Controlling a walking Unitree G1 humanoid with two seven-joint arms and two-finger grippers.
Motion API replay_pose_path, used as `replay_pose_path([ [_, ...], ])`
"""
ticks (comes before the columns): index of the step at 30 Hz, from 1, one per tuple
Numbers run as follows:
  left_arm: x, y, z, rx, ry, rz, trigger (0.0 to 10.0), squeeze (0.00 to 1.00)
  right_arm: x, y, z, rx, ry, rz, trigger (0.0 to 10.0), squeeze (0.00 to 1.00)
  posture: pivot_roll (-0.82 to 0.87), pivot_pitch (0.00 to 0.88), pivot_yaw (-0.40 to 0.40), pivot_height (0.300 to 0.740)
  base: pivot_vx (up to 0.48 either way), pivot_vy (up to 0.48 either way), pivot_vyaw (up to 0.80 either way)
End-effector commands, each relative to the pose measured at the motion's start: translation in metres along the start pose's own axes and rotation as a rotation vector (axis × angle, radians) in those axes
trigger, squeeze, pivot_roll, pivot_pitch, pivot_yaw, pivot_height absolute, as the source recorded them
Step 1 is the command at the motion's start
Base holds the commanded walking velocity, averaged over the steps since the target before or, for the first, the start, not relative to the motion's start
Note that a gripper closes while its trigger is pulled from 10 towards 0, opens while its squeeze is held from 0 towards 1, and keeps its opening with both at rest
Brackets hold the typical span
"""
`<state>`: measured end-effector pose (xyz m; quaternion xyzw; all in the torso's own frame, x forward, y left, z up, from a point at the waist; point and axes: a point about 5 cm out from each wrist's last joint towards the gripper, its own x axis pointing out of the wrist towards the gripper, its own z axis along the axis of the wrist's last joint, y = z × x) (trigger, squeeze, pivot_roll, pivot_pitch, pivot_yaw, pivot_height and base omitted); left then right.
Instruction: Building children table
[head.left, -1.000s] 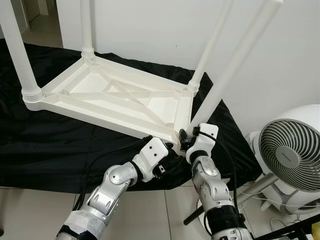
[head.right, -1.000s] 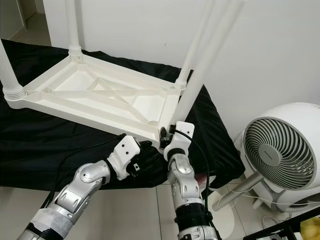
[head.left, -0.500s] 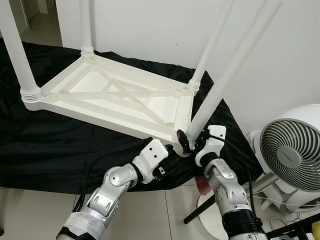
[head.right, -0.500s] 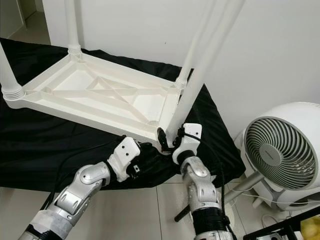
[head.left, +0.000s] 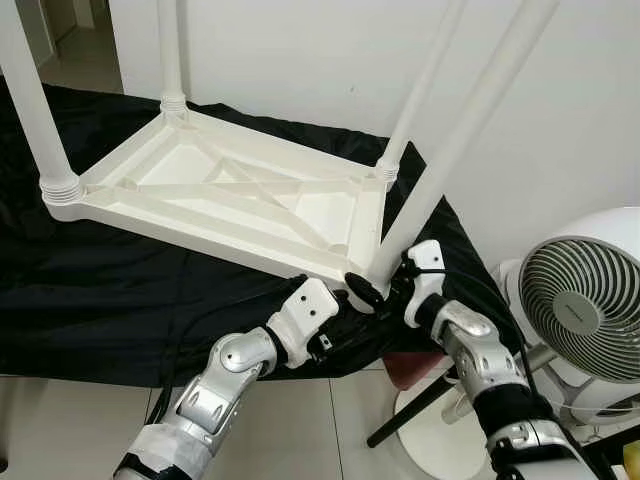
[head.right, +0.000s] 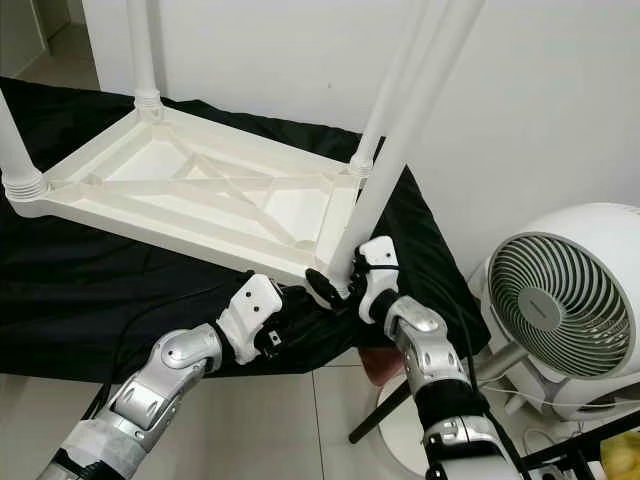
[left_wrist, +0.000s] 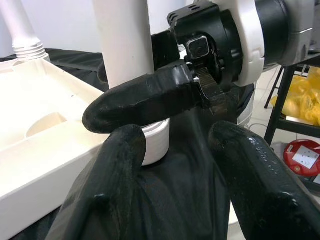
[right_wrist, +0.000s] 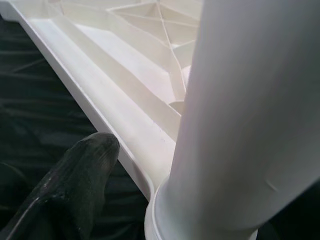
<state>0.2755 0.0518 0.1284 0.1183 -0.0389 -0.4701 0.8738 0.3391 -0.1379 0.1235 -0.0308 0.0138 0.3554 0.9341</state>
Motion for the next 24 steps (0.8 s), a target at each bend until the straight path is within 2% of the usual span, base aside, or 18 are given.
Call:
replay_pose_path([
  [1,0.003,-0.007,0.000,-0.009,0.004,-0.083,10.0,0.00,-0.002,-0.003,-0.005,-0.017,0.026,0.012,8.6,0.00,0.12,0.000,-0.180,0.740,0.000,0.000,0.00],
  [3,0.003,-0.007,0.000,-0.012,0.005,-0.084,10.0,0.00,0.001,-0.003,-0.006,-0.020,0.034,0.019,8.6,0.00,0.12,0.000,-0.181,0.740,0.000,0.000,0.00],
  [4,0.003,-0.007,0.000,-0.015,0.008,-0.087,10.0,0.00,0.004,-0.003,-0.008,-0.041,0.044,0.020,7.5,0.00,0.12,0.000,-0.183,0.740,0.000,0.000,0.00],
  [6,0.003,-0.007,0.000,-0.015,0.008,-0.088,10.0,0.00,0.005,-0.003,-0.008,-0.050,0.046,0.023,7.5,0.00,0.12,0.000,-0.183,0.740,0.000,0.000,0.00],
  [8,0.002,-0.008,0.000,-0.020,0.008,-0.093,10.0,0.00,0.007,-0.003,-0.008,-0.036,0.043,0.031,0.0,0.00,0.13,0.000,-0.184,0.740,0.000,0.000,0.00],
  [22,0.001,-0.013,-0.001,-0.029,0.016,-0.117,10.0,0.00,-0.003,-0.007,-0.022,-0.012,0.061,-0.004,0.0,0.00,0.12,0.000,-0.180,0.740,0.000,0.000,0.00],
  [23,0.001,-0.012,-0.001,-0.029,0.016,-0.118,10.0,0.00,-0.005,-0.009,-0.024,-0.002,0.062,-0.042,10.0,0.00,0.11,0.000,-0.178,0.740,0.000,0.000,0.00],
  [24,0.001,-0.012,-0.001,-0.029,0.016,-0.118,10.0,0.00,-0.005,-0.009,-0.024,-0.002,0.062,-0.042,10.0,0.00,0.11,0.000,-0.178,0.740,0.000,0.000,0.00],
])
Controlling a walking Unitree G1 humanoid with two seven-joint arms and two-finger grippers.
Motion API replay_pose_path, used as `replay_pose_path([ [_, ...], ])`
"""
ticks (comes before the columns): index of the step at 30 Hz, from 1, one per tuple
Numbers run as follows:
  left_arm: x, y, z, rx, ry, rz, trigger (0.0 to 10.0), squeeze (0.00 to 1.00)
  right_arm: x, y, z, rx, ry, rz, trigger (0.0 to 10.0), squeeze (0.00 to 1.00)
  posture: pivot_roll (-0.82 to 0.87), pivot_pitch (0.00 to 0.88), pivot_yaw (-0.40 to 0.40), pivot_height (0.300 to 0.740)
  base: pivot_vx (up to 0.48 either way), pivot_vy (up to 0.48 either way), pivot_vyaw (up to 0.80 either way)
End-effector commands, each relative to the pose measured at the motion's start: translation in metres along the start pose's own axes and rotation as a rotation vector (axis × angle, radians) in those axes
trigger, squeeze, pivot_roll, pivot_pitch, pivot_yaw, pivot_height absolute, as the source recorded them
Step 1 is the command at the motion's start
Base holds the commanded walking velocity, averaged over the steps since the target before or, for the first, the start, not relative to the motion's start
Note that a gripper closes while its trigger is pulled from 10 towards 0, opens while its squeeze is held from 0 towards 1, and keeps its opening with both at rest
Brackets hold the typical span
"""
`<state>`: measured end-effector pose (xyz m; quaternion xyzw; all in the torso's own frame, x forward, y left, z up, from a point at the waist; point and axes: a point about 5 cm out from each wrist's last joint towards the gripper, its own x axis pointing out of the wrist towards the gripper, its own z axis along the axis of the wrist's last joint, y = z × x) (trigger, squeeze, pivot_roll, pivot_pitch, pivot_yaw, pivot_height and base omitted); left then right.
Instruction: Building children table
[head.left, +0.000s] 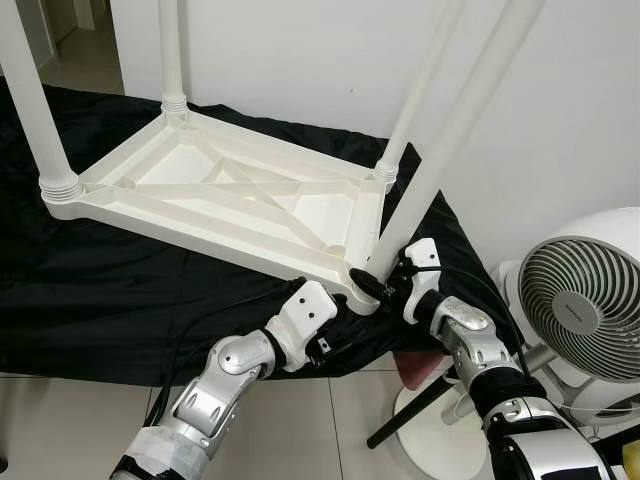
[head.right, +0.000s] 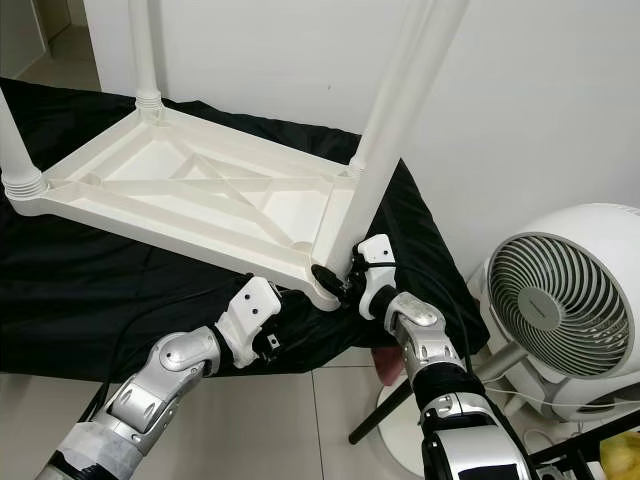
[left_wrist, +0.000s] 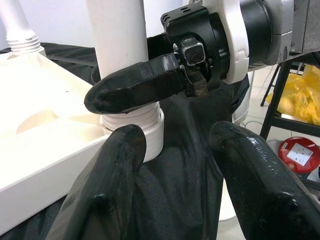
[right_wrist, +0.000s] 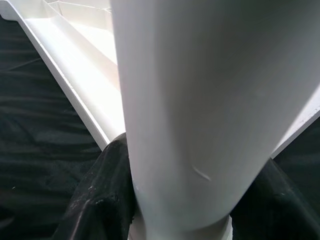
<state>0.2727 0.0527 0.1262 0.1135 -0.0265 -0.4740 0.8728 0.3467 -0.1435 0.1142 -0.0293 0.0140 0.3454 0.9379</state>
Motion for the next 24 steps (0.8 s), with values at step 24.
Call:
replay_pose_path([
  [24,0.007,-0.009,0.001,0.001,0.002,-0.148,10.0,0.00,-0.022,0.011,-0.016,0.177,-0.050,-0.758,10.0,0.00,0.08,0.000,-0.134,0.740,0.000,0.000,0.00],
])
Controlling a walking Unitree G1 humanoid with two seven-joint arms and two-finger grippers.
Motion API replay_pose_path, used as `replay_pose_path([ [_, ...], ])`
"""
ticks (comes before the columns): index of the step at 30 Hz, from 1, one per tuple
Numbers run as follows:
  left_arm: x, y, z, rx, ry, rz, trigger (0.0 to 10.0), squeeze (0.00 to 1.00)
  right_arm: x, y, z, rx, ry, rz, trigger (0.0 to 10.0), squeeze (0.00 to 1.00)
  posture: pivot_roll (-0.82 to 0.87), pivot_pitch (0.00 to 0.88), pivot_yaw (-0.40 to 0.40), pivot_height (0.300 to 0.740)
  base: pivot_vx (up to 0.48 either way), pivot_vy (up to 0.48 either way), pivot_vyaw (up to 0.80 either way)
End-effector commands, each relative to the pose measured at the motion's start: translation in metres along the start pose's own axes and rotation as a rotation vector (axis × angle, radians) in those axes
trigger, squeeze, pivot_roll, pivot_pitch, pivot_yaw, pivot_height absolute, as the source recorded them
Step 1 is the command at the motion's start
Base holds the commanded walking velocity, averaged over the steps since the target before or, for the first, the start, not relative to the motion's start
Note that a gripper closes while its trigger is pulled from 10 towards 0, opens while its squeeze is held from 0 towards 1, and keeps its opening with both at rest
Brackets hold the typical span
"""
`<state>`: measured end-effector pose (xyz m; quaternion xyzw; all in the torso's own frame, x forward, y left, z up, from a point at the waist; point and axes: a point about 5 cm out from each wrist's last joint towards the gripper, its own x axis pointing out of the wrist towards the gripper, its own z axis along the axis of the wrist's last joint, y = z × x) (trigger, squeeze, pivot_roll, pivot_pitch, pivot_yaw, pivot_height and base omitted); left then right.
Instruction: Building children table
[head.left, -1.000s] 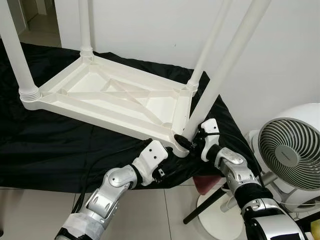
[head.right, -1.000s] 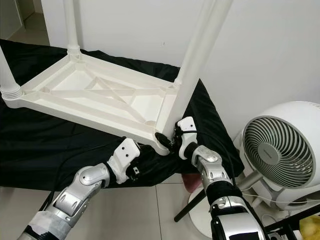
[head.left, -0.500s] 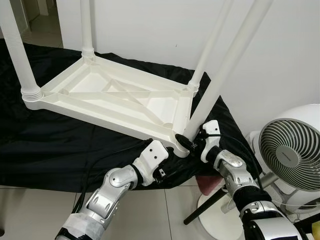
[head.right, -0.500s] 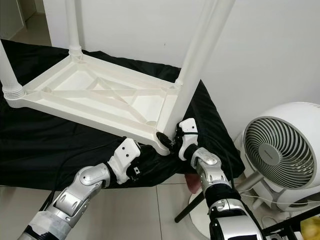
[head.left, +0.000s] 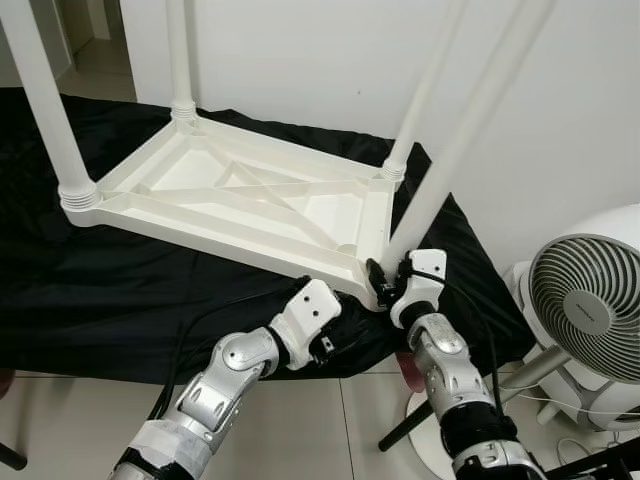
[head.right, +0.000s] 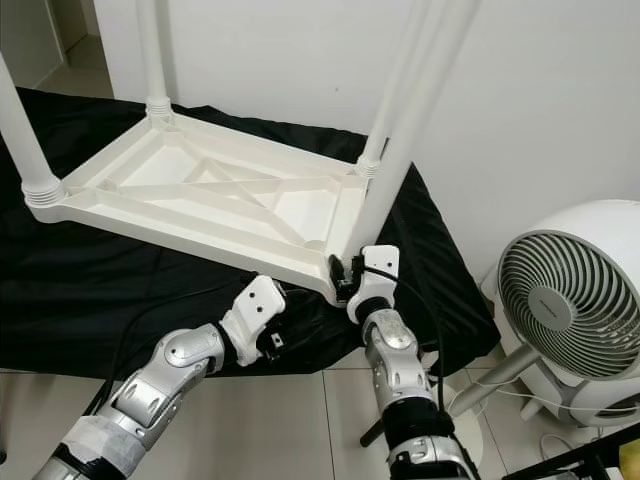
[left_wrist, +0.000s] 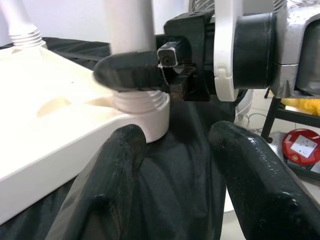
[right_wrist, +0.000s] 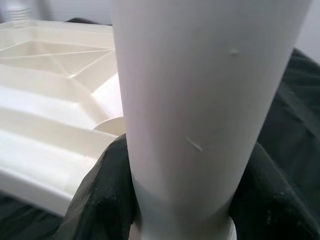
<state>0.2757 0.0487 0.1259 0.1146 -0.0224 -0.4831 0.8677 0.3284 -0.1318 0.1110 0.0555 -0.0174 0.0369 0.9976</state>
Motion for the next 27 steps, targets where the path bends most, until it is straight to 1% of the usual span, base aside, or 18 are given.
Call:
replay_pose_path([
  [1,0.001,-0.009,0.000,0.003,-0.003,-0.127,10.0,0.00,-0.011,-0.016,-0.011,0.038,0.040,-0.180,10.0,0.00,0.09,0.000,-0.136,0.740,0.000,0.000,0.00],
  [2,0.001,-0.009,0.000,0.004,-0.002,-0.128,10.0,0.00,-0.014,-0.013,-0.010,0.061,0.025,-0.210,10.0,0.00,0.09,0.000,-0.136,0.740,0.000,0.000,0.00],
  [4,0.001,-0.009,0.000,0.004,-0.001,-0.127,10.0,0.00,-0.016,-0.010,-0.008,0.069,0.014,-0.219,10.0,0.00,0.09,0.000,-0.136,0.740,0.000,0.000,0.00],
  [5,0.000,-0.009,0.000,0.004,0.000,-0.127,10.0,0.00,-0.017,-0.006,-0.007,0.078,0.006,-0.206,10.0,0.00,0.09,0.000,-0.136,0.740,0.000,0.000,0.00],
  [8,0.000,-0.009,-0.001,0.004,0.001,-0.126,10.0,0.00,-0.017,-0.004,-0.007,0.081,0.003,-0.195,10.0,0.00,0.09,0.000,-0.136,0.740,0.000,0.000,0.00],
  [11,0.000,-0.009,-0.002,0.004,0.005,-0.128,10.0,0.00,-0.014,-0.008,-0.002,0.034,0.002,-0.192,10.0,0.00,0.10,0.000,-0.143,0.740,0.000,0.000,0.00],
  [12,0.001,-0.009,-0.002,0.004,0.006,-0.127,10.0,0.00,-0.014,-0.009,-0.001,0.032,0.000,-0.194,10.0,0.22,0.10,0.000,-0.145,0.740,0.000,0.000,0.00],
  [13,0.001,-0.009,-0.002,0.005,0.005,-0.126,10.0,0.00,-0.014,-0.010,-0.001,0.035,-0.002,-0.195,10.0,0.22,0.10,0.000,-0.145,0.740,0.000,0.000,0.00],
  [14,0.001,-0.009,-0.002,0.005,0.005,-0.123,10.0,0.00,-0.014,-0.010,0.003,0.041,-0.027,-0.165,10.0,1.00,0.10,0.000,-0.146,0.740,0.000,0.000,0.00],
  [17,0.001,-0.009,-0.002,0.004,0.005,-0.121,10.0,0.00,-0.015,-0.009,0.010,0.035,-0.062,-0.129,10.0,1.00,0.10,0.000,-0.147,0.740,0.000,0.000,0.00],
  [20,0.000,-0.010,-0.003,0.003,0.006,-0.124,10.0,0.00,-0.016,-0.016,0.021,-0.001,-0.113,-0.088,10.0,1.00,0.10,0.000,-0.150,0.740,0.000,0.000,0.00],
  [21,0.000,-0.010,-0.003,0.003,0.006,-0.124,10.0,0.00,-0.016,-0.016,0.021,-0.001,-0.113,-0.088,10.0,1.00,0.10,0.000,-0.150,0.740,0.000,0.000,0.00],
  [22,0.000,-0.010,-0.003,0.003,0.006,-0.124,10.0,0.00,-0.016,-0.019,0.025,-0.004,-0.123,-0.044,10.0,1.00,0.10,0.000,-0.153,0.740,0.000,0.000,0.00],
  [23,0.000,-0.010,-0.003,0.003,0.006,-0.124,10.0,0.00,-0.016,-0.018,0.025,0.004,-0.115,0.002,10.0,1.00,0.10,0.000,-0.153,0.740,0.000,0.000,0.00],
  [24,0.000,-0.010,-0.003,0.003,0.006,-0.124,10.0,0.00,-0.016,-0.018,0.025,0.004,-0.115,0.002,10.0,1.00,0.10,0.000,-0.153,0.740,0.000,0.000,0.00],
  [25,0.000,-0.010,-0.003,0.004,0.006,-0.123,10.0,0.00,-0.016,-0.016,0.025,0.010,-0.110,0.035,10.0,1.00,0.10,0.000,-0.153,0.740,0.000,0.000,0.00],
  [26,0.001,-0.010,-0.002,0.003,0.004,-0.125,10.0,0.00,-0.016,-0.014,0.025,0.007,-0.087,0.137,10.0,0.00,0.09,0.000,-0.149,0.740,0.000,0.000,0.00],
  [27,0.001,-0.011,-0.002,0.002,0.002,-0.126,10.0,0.00,-0.016,-0.013,0.025,0.007,-0.071,0.206,10.0,0.00,0.09,0.000,-0.149,0.740,0.000,0.000,0.00],
])
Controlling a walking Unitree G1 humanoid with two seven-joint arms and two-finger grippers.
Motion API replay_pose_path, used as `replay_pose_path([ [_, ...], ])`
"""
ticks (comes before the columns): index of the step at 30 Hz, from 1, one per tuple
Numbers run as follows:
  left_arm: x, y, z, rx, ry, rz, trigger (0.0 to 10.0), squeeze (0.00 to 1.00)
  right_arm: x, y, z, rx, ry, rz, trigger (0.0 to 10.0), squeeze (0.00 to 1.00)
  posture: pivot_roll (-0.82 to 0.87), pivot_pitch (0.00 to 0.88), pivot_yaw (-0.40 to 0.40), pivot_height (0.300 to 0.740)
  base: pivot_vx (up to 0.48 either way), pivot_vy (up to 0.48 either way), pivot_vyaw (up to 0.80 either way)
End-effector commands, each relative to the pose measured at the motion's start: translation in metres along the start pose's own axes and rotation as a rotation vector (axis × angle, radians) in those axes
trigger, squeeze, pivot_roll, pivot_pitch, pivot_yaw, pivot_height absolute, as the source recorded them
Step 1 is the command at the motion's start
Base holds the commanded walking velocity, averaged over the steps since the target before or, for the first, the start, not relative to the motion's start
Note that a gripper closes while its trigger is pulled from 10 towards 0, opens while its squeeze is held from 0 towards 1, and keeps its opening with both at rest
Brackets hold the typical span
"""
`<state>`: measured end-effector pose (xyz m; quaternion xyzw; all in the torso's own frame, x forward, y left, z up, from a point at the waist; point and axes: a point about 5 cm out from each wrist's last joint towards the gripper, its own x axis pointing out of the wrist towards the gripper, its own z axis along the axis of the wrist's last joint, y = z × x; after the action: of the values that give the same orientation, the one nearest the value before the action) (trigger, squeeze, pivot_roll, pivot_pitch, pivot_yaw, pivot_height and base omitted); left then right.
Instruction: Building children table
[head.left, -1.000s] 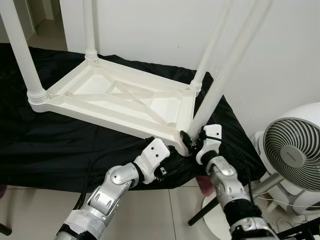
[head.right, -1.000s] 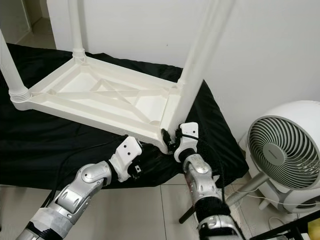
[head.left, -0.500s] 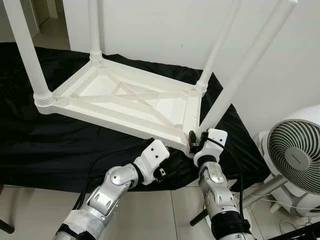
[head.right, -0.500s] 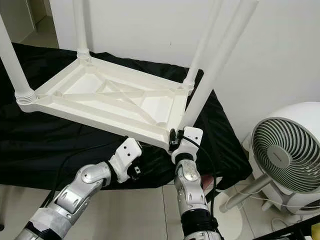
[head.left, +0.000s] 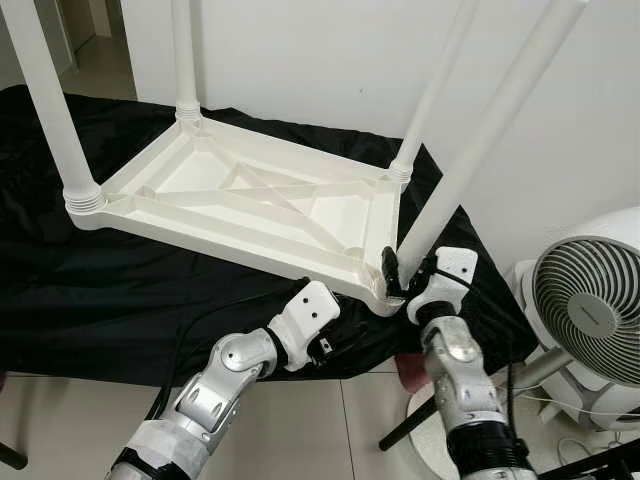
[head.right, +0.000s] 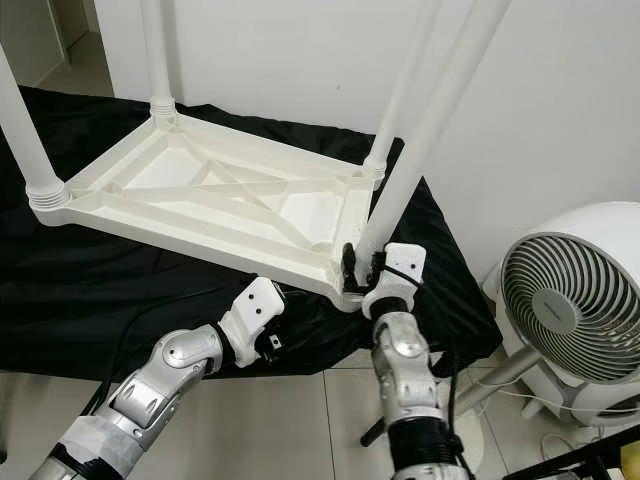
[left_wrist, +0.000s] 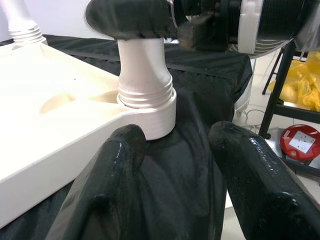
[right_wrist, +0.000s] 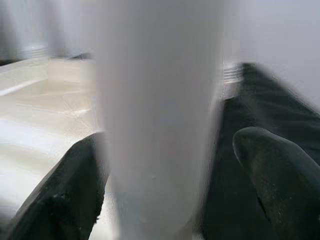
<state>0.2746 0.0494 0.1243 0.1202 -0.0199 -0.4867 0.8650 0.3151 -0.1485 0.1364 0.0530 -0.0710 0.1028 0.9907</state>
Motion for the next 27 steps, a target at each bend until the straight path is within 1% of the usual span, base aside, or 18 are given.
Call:
replay_pose_path([
  [1,0.002,-0.010,0.000,-0.005,-0.007,-0.117,10.0,0.00,-0.002,0.000,-0.002,0.018,0.028,0.067,10.0,0.00,0.09,0.000,-0.149,0.740,0.000,0.000,0.00],
  [2,0.002,-0.010,0.000,-0.005,-0.008,-0.118,10.0,0.00,-0.002,-0.001,-0.001,0.018,0.038,0.113,10.0,0.00,0.09,0.000,-0.146,0.740,0.000,0.000,0.00],
  [3,0.003,-0.011,0.001,-0.005,-0.010,-0.126,10.0,0.00,-0.001,-0.007,-0.002,-0.033,0.063,0.196,10.0,0.00,0.09,0.000,-0.144,0.740,0.000,0.000,0.00],
  [4,0.003,-0.013,0.002,-0.004,-0.012,-0.137,10.0,0.00,0.001,-0.017,-0.004,-0.077,0.116,0.285,10.0,0.00,0.09,0.000,-0.144,0.740,0.000,0.000,0.00],
  [5,0.003,-0.012,0.001,-0.004,-0.011,-0.136,10.0,0.00,0.003,-0.021,-0.004,-0.115,0.125,0.314,10.0,0.00,0.09,0.000,-0.142,0.740,0.000,0.000,0.00],
  [6,0.003,-0.012,0.001,-0.004,-0.011,-0.136,10.0,0.00,0.003,-0.021,-0.004,-0.115,0.125,0.314,10.0,0.00,0.09,0.000,-0.142,0.740,0.000,0.000,0.00],
  [7,0.004,-0.011,0.001,-0.004,-0.009,-0.128,10.0,0.00,0.006,-0.022,-0.006,-0.138,0.140,0.360,10.0,0.00,0.09,0.000,-0.142,0.740,0.000,0.000,0.00],
  [9,0.003,-0.010,0.000,-0.004,-0.008,-0.124,10.0,0.00,0.006,-0.021,-0.007,-0.136,0.153,0.388,10.0,0.00,0.09,0.000,-0.142,0.740,0.000,0.000,0.00],
  [13,0.003,-0.009,0.001,-0.004,-0.011,-0.118,10.0,0.00,0.017,-0.016,-0.013,-0.142,0.191,0.451,10.0,0.00,0.10,0.000,-0.143,0.740,0.000,0.000,0.00],
  [15,0.003,-0.009,0.001,-0.004,-0.011,-0.118,10.0,0.00,0.017,-0.016,-0.013,-0.142,0.191,0.451,10.0,0.00,0.10,0.000,-0.143,0.740,0.000,0.000,0.00],
  [17,0.003,-0.009,0.000,-0.006,-0.009,-0.115,10.0,0.00,0.020,-0.012,-0.019,-0.151,0.231,0.505,10.0,0.00,0.11,0.000,-0.145,0.740,0.000,0.000,0.00],
  [19,0.002,-0.010,0.000,-0.008,-0.008,-0.112,10.0,0.00,0.023,-0.008,-0.022,-0.166,0.246,0.534,10.0,0.00,0.11,0.000,-0.145,0.740,0.000,0.000,0.00],
  [20,0.002,-0.009,0.001,-0.008,-0.008,-0.110,10.0,0.00,0.025,-0.008,-0.023,-0.168,0.248,0.544,4.9,0.00,0.11,0.000,-0.145,0.740,0.000,0.000,0.00],
  [21,0.002,-0.009,0.001,-0.008,-0.008,-0.110,10.0,0.00,0.025,-0.008,-0.023,-0.168,0.248,0.544,4.9,0.00,0.11,0.000,-0.145,0.740,0.000,0.000,0.00],
  [22,0.002,-0.008,0.001,-0.006,-0.007,-0.108,10.0,0.00,0.027,-0.007,-0.023,-0.189,0.249,0.552,1.0,0.00,0.11,0.000,-0.145,0.740,0.000,0.000,0.00],
  [23,0.002,-0.008,0.001,-0.006,-0.007,-0.108,10.0,0.00,0.027,-0.007,-0.023,-0.189,0.249,0.552,1.0,0.00,0.11,0.000,-0.145,0.740,0.000,0.000,0.00],
  [24,0.002,-0.007,0.001,-0.004,-0.008,-0.107,10.0,0.00,0.028,-0.007,-0.024,-0.188,0.255,0.552,0.0,0.00,0.11,0.000,-0.149,0.740,0.000,0.000,0.00],
  [27,0.002,-0.007,0.002,-0.003,-0.008,-0.106,10.0,0.00,0.028,-0.007,-0.025,-0.186,0.259,0.551,0.0,0.00,0.11,0.000,-0.149,0.740,0.000,0.000,0.00],
])
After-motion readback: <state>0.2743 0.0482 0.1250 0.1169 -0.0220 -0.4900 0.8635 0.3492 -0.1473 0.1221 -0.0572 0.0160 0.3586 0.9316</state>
